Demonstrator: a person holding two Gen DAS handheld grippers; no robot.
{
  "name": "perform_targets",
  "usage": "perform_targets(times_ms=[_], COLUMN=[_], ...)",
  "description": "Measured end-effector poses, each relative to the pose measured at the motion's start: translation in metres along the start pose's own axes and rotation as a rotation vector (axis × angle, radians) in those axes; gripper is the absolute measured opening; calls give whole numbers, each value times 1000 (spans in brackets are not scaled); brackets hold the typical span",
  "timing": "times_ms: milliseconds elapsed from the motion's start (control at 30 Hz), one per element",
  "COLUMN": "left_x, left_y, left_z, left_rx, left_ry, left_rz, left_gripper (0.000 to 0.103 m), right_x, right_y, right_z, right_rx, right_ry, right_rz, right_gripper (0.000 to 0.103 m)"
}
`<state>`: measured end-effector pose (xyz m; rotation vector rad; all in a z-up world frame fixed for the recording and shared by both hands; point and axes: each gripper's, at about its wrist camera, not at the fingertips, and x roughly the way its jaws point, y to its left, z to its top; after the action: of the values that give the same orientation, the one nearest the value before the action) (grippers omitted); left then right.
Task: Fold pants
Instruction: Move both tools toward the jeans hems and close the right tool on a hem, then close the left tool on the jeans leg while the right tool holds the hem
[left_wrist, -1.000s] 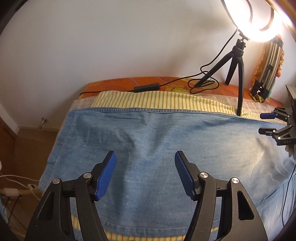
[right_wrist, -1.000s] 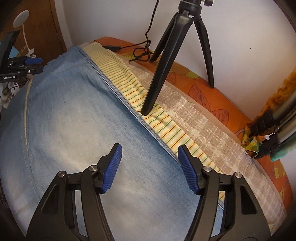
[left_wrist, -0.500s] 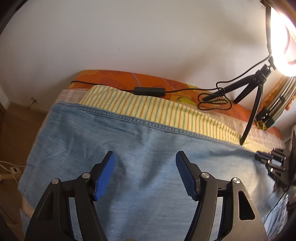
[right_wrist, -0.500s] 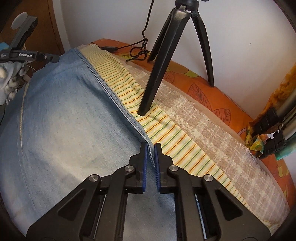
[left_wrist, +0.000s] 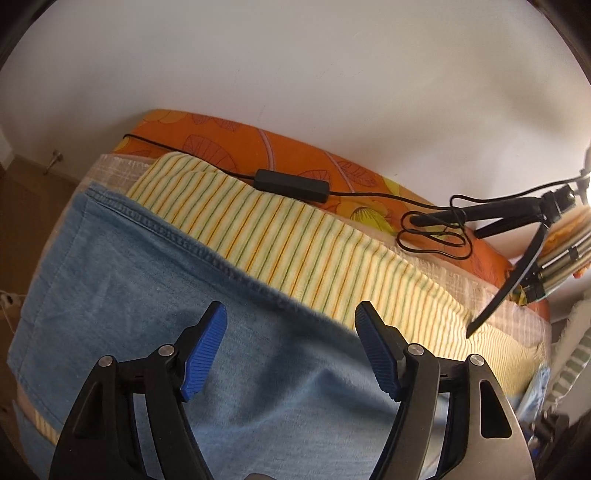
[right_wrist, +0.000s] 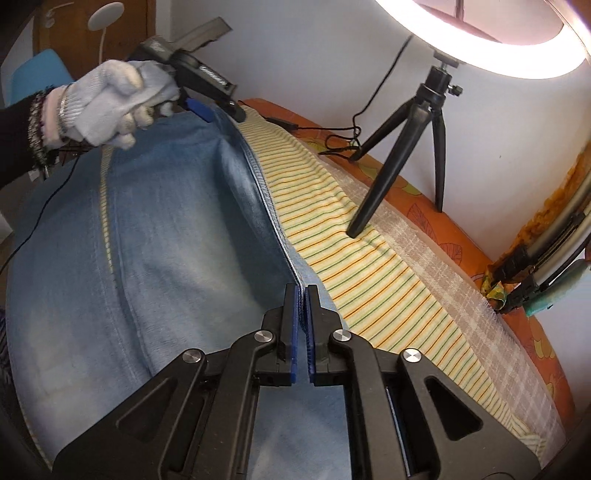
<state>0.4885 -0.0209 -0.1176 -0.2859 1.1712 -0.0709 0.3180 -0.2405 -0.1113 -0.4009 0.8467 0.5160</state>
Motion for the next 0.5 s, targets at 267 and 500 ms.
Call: perform_targets(times_ms=[267,500], left_x=[23,5], left_y=[30,35], left_z=[-1,-9], left_rx=[-150,-125], left_ry=[23,-101], left_rz=[20,8], left_gripper=[51,7], right_x=[-10,-9], right_y=[24,14], right_z=[-5,-5], right_rx=[-48,-4], right_ry=[-8,-6], right_rz=[31,61], right_gripper=[4,4])
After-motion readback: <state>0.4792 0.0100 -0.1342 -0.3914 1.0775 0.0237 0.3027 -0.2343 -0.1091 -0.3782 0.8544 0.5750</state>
